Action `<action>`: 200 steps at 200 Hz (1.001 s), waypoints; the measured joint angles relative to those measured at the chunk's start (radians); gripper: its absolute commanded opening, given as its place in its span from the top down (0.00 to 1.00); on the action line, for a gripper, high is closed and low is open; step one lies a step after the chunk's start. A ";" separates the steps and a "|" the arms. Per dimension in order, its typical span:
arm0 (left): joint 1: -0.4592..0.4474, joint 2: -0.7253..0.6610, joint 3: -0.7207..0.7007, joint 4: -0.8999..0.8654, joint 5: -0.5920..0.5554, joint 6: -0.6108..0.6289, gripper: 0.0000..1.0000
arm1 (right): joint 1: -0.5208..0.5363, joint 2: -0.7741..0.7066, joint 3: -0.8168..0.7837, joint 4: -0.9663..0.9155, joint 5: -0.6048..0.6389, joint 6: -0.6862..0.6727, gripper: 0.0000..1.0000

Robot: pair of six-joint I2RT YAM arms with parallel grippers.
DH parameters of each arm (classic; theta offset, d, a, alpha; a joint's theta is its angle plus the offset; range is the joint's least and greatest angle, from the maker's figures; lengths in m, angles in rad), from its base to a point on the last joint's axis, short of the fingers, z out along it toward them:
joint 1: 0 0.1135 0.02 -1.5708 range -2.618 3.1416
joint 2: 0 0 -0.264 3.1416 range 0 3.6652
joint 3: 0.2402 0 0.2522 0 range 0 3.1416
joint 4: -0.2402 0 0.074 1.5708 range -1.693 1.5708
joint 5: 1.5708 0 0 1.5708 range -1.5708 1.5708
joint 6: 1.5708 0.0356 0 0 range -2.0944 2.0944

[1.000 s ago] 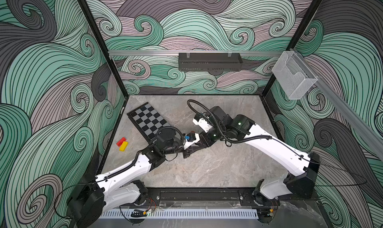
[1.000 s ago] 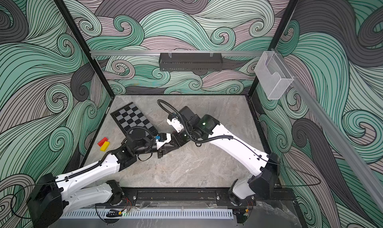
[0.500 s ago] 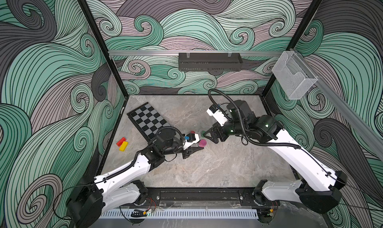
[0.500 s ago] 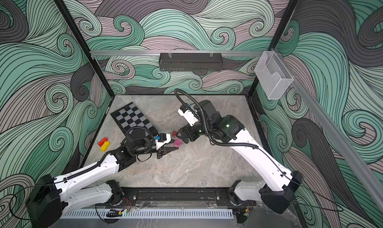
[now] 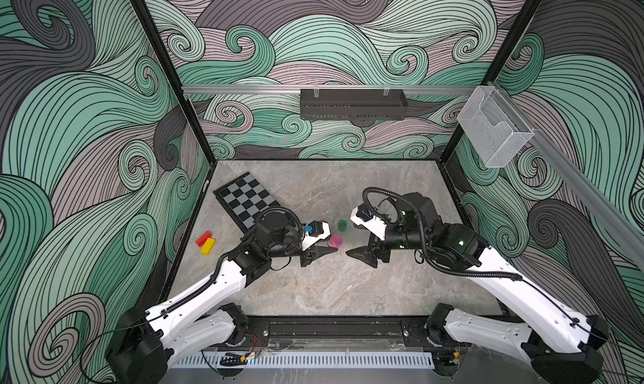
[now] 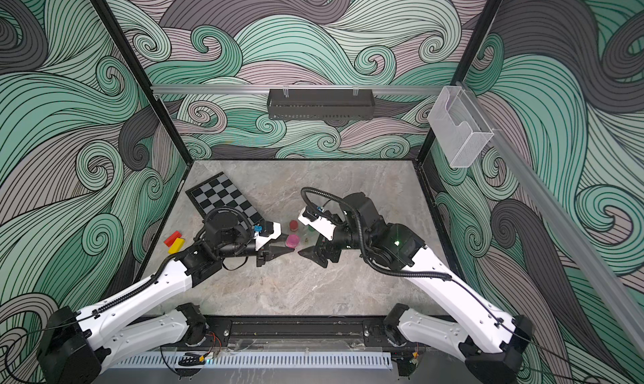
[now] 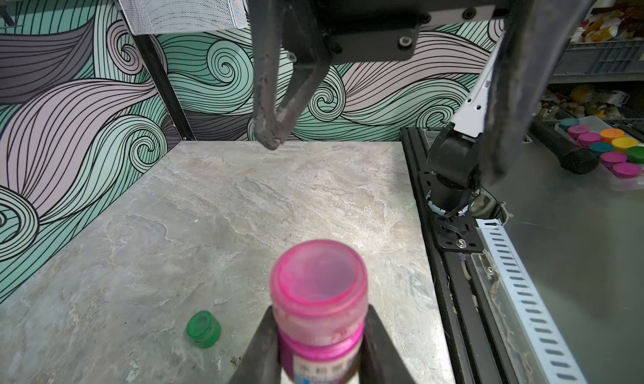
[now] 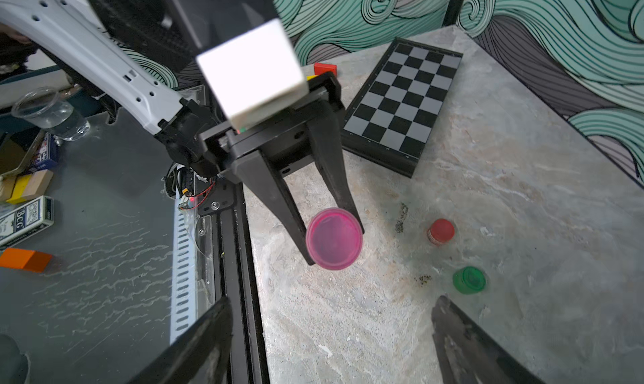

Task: Close the paint jar lid
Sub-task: Screw the lid onto the paint jar.

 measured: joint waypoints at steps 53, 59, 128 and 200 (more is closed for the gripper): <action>0.025 0.021 0.023 -0.056 0.067 0.030 0.76 | 0.010 0.053 0.003 0.005 -0.031 -0.062 0.24; 0.025 0.023 0.023 -0.059 0.070 0.031 0.76 | 0.014 0.063 0.006 0.003 -0.032 -0.066 0.24; 0.025 0.026 0.023 -0.077 0.084 0.049 0.76 | 0.036 0.135 0.047 -0.006 -0.031 -0.093 0.34; 0.025 0.024 0.023 -0.095 0.084 0.060 0.76 | 0.050 0.154 0.071 -0.010 -0.031 -0.095 0.43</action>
